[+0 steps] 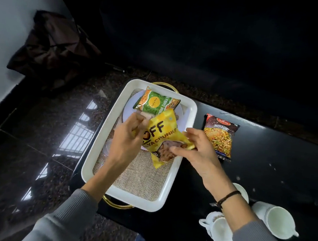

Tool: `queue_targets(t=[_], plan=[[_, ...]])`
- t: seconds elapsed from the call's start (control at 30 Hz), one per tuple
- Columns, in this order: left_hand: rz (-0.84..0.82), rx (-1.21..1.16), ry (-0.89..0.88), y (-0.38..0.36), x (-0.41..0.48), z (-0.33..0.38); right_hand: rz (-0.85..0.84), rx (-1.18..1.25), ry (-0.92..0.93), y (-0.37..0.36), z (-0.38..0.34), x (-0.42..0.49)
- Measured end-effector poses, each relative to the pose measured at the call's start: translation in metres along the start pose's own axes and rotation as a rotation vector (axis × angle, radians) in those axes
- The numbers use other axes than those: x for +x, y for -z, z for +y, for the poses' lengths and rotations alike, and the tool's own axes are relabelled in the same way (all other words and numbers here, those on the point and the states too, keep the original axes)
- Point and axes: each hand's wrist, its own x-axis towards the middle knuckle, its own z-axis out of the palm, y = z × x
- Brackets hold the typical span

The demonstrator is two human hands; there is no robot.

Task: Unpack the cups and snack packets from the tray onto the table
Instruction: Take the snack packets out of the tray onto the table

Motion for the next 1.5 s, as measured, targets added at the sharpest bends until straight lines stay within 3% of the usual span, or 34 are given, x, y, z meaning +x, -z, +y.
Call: queue_targets(t=[0.1,0.2,0.27,0.37,0.43,0.5,0.63,0.8,0.97,1.27,1.37,1.5], plan=[[-0.142,0.208,-0.212,0.000,0.002,0.020,-0.105,-0.112,0.042,0.009,-0.009,-0.003],[-0.219,0.198,-0.264,-0.004,0.002,0.035,-0.189,-0.034,0.048,0.015,-0.016,-0.008],[-0.214,0.032,-0.213,-0.008,0.003,0.042,-0.153,0.010,0.061,0.017,-0.018,-0.010],[-0.231,-0.304,0.040,-0.015,0.004,0.045,-0.068,0.100,0.071,0.024,-0.019,-0.013],[-0.323,-0.324,0.156,-0.021,0.003,0.043,-0.038,0.185,0.062,0.027,-0.020,-0.015],[-0.384,-0.357,0.166,-0.030,-0.002,0.042,-0.027,0.268,0.028,0.032,-0.021,-0.016],[-0.342,-0.429,0.181,-0.044,-0.010,0.041,-0.060,0.379,-0.063,0.044,-0.018,-0.020],[-0.327,-0.430,0.407,-0.063,-0.014,0.037,0.070,0.337,-0.065,0.053,-0.009,-0.028],[-0.432,-0.443,0.403,-0.073,-0.010,0.045,0.154,0.379,-0.076,0.063,-0.004,-0.028],[-0.455,-0.530,0.429,-0.092,-0.015,0.039,0.263,0.437,-0.092,0.086,0.001,-0.024],[-0.411,-0.511,0.437,-0.098,-0.018,0.037,0.239,0.465,-0.104,0.092,0.002,-0.024],[-0.471,-0.518,0.434,-0.100,-0.016,0.038,0.137,0.429,-0.060,0.097,0.004,-0.026]])
